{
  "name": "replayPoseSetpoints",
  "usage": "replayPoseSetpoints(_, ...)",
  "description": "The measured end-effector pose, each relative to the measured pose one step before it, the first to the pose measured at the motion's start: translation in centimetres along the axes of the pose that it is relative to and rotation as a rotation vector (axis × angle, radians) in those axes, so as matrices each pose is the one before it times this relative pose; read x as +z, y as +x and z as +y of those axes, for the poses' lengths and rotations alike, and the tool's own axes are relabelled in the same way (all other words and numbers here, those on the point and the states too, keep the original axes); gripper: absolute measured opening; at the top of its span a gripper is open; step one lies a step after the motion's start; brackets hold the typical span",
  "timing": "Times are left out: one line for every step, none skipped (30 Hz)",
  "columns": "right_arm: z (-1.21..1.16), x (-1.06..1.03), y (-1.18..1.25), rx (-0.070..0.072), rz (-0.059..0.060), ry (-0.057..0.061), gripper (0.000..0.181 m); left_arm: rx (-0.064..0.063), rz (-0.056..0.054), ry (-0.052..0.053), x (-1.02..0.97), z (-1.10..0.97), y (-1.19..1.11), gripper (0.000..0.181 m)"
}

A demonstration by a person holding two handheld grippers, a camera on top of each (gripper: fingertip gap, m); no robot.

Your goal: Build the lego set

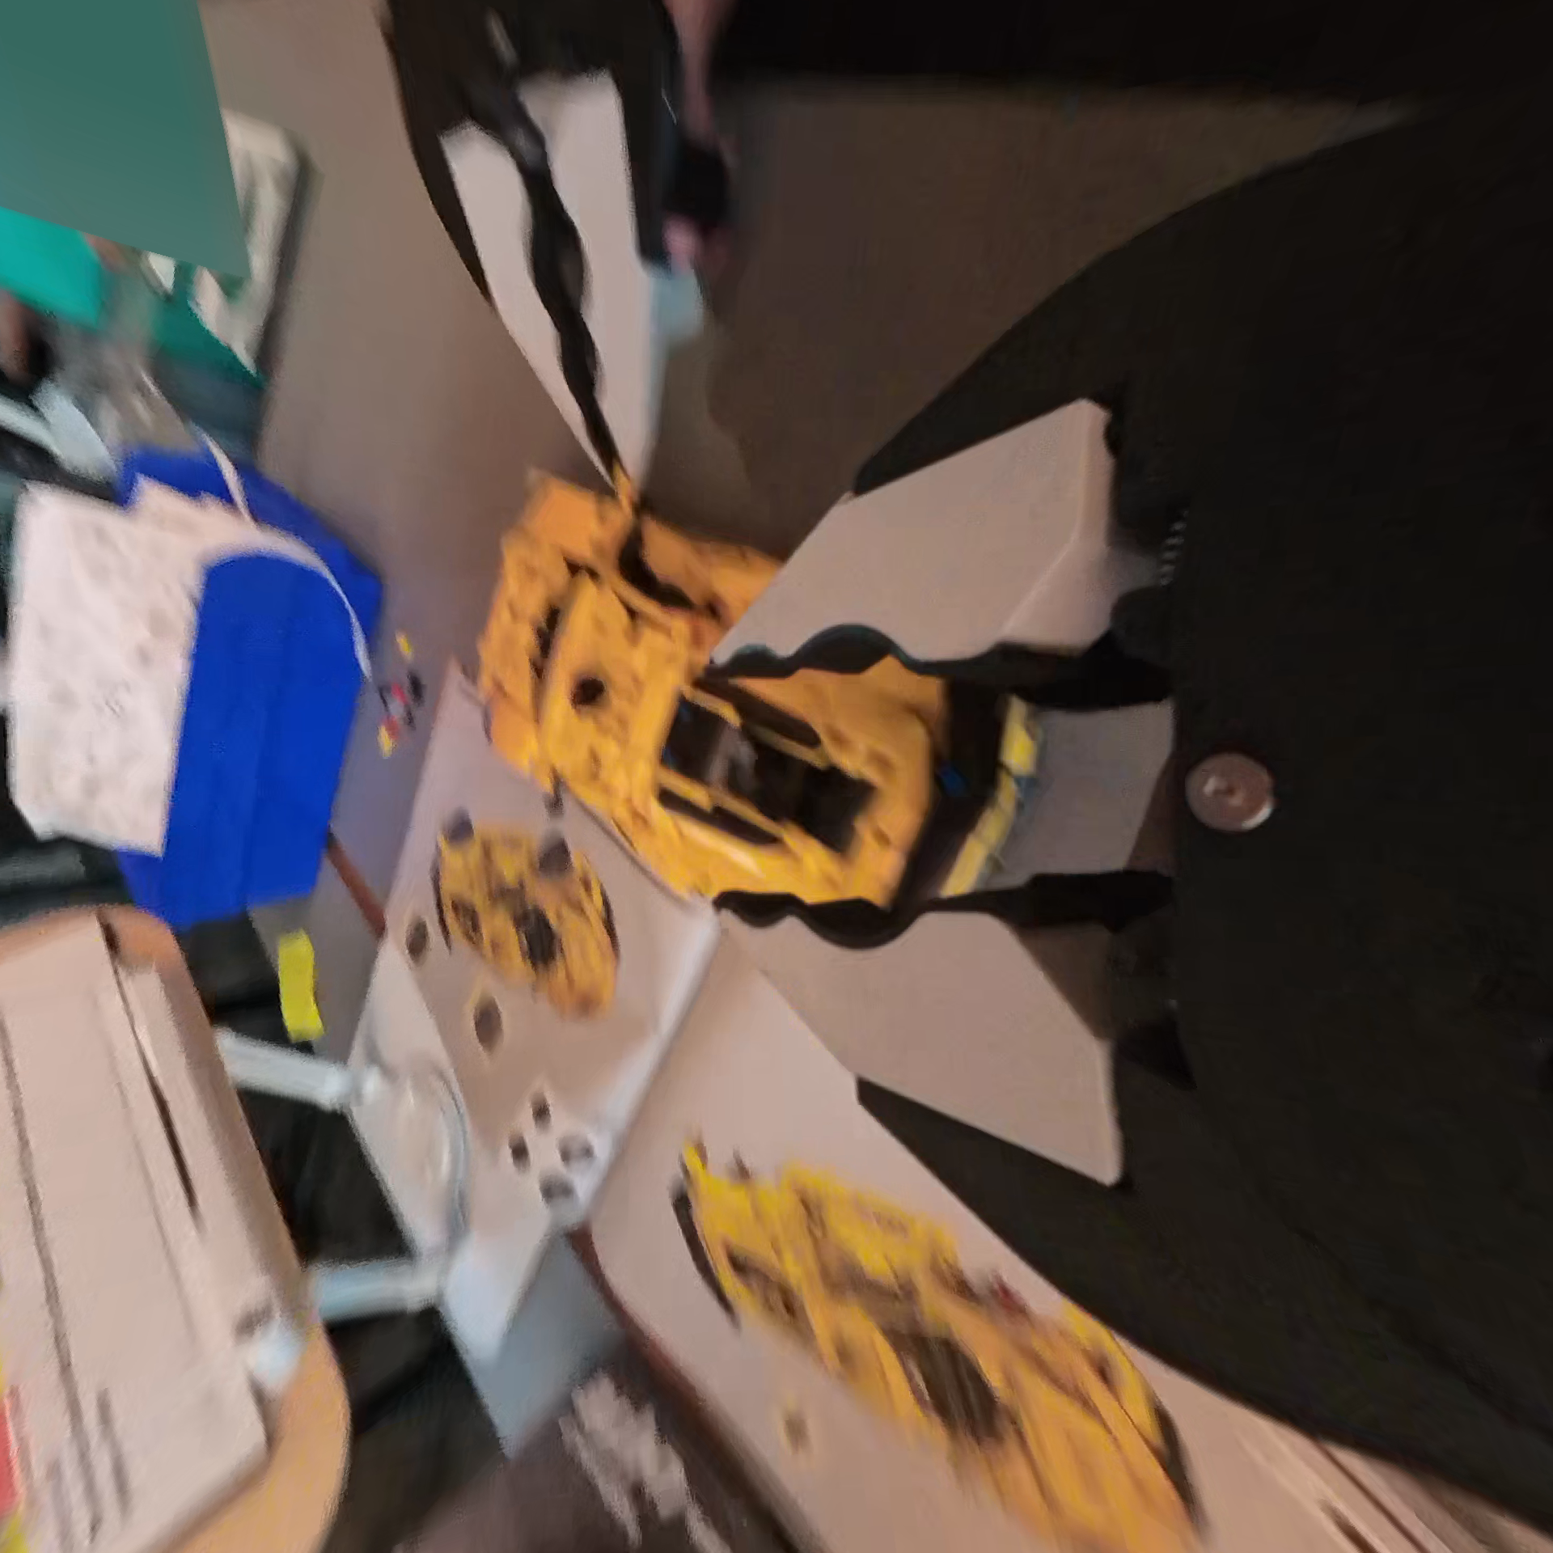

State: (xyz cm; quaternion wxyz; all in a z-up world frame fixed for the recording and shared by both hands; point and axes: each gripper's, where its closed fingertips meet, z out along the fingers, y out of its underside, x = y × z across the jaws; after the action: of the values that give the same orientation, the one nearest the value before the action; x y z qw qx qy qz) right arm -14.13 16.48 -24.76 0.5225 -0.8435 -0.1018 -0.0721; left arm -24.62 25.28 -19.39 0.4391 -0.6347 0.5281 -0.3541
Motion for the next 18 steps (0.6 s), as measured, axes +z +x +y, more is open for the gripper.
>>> replayPoseSetpoints(0.067, -0.073, 0.146, 0.0072, 0.0044, -0.0050, 0.004, 0.0311, -0.0408, -0.0313, -0.672, 1.015, -1.282, 0.062)
replayPoseSetpoints(0.100, -0.144, 0.291, 0.0122, 0.0091, -0.0041, 0.004, 0.0351, 0.0048, -0.0316, -0.291, 1.188, -0.638, 0.070)
replayPoseSetpoints(0.164, -0.236, 0.215, 0.0237, -0.0001, -0.0084, 0.004, 0.0195, 0.0168, -0.0243, 0.022, 1.067, -0.369, 0.077)
replayPoseSetpoints(0.177, -0.288, 0.070, 0.0273, -0.0132, -0.0101, 0.004, 0.0133, 0.0202, -0.0066, 0.216, 0.659, -0.233, 0.084)
replayPoseSetpoints(0.235, -0.301, -0.078, 0.0275, -0.0218, -0.0138, 0.004, 0.0154, 0.0044, 0.0189, 0.209, -0.036, -0.331, 0.085)
replayPoseSetpoints(0.344, -0.198, -0.195, 0.0217, -0.0267, -0.0194, 0.004, 0.0230, 0.0183, 0.0353, 0.210, -0.449, 0.007, 0.085)
replayPoseSetpoints(0.412, -0.099, -0.037, 0.0109, -0.0164, -0.0264, 0.004, 0.0234, 0.0250, 0.0240, 0.231, -0.377, 0.109, 0.085)
replayPoseSetpoints(0.235, -0.129, 0.356, 0.0065, 0.0094, -0.0222, 0.004, 0.0096, 0.0092, 0.0121, 0.310, -0.178, -0.305, 0.085)
replayPoseSetpoints(-0.120, -0.133, 0.391, 0.0039, 0.0115, -0.0034, 0.003, -0.0091, 0.0272, 0.0012, 0.386, 0.024, -0.214, 0.085)
replayPoseSetpoints(-0.267, 0.011, 0.310, -0.0005, 0.0028, 0.0024, 0.003, -0.0269, 0.0383, -0.0072, 0.365, 0.128, -0.140, 0.085)
replayPoseSetpoints(-0.090, 0.218, 0.493, -0.0048, 0.0109, -0.0087, 0.003, -0.0340, 0.0427, -0.0089, 0.287, 0.155, -0.054, 0.085)
replayPoseSetpoints(0.118, 0.376, 0.648, -0.0078, 0.0146, -0.0196, 0.003, -0.0365, 0.0568, -0.0065, 0.230, 0.199, 0.237, 0.085)
replayPoseSetpoints(0.034, 0.377, 0.640, -0.0008, 0.0111, -0.0118, 0.003, -0.0379, 0.0501, -0.0041, 0.189, 0.188, 0.204, 0.085)
replayPoseSetpoints(-0.015, 0.388, 0.298, 0.0070, -0.0103, -0.0059, 0.003, -0.0385, 0.0388, -0.0022, 0.198, 0.138, 0.073, 0.085)
replayPoseSetpoints(0.039, 0.402, -0.106, 0.0136, -0.0308, -0.0080, 0.003, -0.0394, 0.0315, -0.0037, 0.194, 0.217, -0.026, 0.084)
replayPoseSetpoints(0.098, 0.354, -0.183, 0.0154, -0.0296, -0.0097, 0.003, -0.0362, 0.0314, -0.0090, 0.178, 0.268, 0.010, 0.084)
replayPoseSetpoints(0.060, 0.268, -0.129, 0.0088, -0.0180, -0.0061, 0.003, -0.0374, 0.0345, -0.0078, 0.123, 0.224, 0.161, 0.084)
replayPoseSetpoints(0.013, 0.183, -0.105, -0.0036, -0.0092, -0.0001, 0.003, -0.0250, 0.0169, 0.0110, 0.021, -0.048, 0.056, 0.084)
